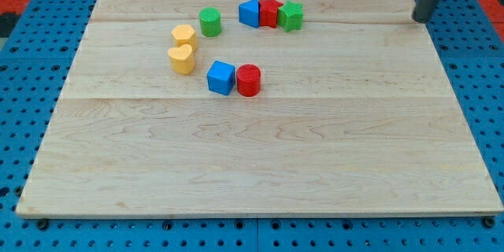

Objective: Move the red star towards the red circle

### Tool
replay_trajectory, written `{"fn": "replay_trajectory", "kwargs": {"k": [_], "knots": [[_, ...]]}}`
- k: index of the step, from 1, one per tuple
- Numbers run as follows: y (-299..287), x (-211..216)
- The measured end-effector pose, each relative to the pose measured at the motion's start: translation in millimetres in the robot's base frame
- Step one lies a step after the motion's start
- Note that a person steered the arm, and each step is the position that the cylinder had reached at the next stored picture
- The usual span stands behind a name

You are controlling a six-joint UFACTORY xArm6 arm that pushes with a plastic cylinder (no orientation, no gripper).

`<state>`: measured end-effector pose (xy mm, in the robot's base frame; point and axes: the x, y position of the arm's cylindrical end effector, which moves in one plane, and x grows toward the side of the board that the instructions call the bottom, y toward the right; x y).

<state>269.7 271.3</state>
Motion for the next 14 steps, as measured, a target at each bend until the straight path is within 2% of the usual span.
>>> {"fn": "replay_trajectory", "kwargs": {"k": [2,4,5,6,9,10,11,12,13,14], "knots": [[-4,-2],[-41,1],[-43,4],[-71,50],[-219,225],[-212,180],[-138,122],[-110,89],[-159,87],[-176,74]]}}
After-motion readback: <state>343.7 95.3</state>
